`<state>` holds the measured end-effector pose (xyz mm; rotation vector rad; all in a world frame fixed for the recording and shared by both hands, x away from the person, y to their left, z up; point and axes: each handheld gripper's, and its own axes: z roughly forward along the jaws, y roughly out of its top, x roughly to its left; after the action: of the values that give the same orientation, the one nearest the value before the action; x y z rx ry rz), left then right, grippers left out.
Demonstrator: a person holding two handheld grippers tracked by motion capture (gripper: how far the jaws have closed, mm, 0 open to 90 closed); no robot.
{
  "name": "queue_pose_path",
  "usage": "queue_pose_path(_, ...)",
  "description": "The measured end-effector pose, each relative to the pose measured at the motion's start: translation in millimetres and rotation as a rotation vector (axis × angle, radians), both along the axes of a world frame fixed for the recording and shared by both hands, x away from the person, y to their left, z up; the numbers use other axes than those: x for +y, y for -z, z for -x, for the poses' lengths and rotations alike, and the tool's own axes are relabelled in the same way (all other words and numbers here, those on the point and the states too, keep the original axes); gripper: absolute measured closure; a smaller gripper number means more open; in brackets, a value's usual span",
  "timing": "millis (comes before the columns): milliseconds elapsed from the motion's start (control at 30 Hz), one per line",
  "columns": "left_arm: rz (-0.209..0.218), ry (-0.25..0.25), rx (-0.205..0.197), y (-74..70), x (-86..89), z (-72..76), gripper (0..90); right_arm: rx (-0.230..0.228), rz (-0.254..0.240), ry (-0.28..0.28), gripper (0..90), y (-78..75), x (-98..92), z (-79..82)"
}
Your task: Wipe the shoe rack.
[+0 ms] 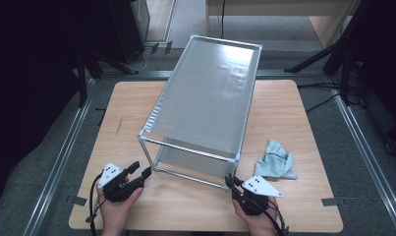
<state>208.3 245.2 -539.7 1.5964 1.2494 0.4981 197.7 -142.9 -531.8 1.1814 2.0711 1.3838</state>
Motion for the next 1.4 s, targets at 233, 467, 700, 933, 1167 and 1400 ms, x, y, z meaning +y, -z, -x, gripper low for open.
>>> queue_pose_path(233, -0.042, 0.094, -0.055, -2.3, -24.6, -15.5, 60.9, 0.005, 0.002, 0.024, 79.4, -0.9, -23.9, 9.2)
queue_pose_path(467, -0.050, 0.183, -0.066, -1.5, -27.5, -5.4, 79.3, 0.020, 0.010, 0.068, 79.1, -3.0, -32.3, 5.5)
queue_pose_path(700, -0.052, 0.218, -0.059, -1.9, -21.6, 21.5, 79.4, 0.034, 0.002, 0.089, 78.5, -3.2, -29.4, -12.1)
queue_pose_path(933, -0.037, 0.286, -0.064, -0.4, -29.2, 47.7, 79.3, 0.057, 0.043, 0.102, 77.4, -7.7, -29.4, -33.0)
queue_pose_path(1167, -0.040, 0.308, -0.061, -1.5, -42.4, 58.6, 79.5, 0.052, -0.016, 0.032, 60.3, -26.5, -58.0, -43.6)
queue_pose_path(1400, -0.043, 0.306, -0.060, -1.7, -54.8, 59.5, 79.5, -0.029, -0.061, -0.036, 53.0, -48.3, -104.4, -34.8)
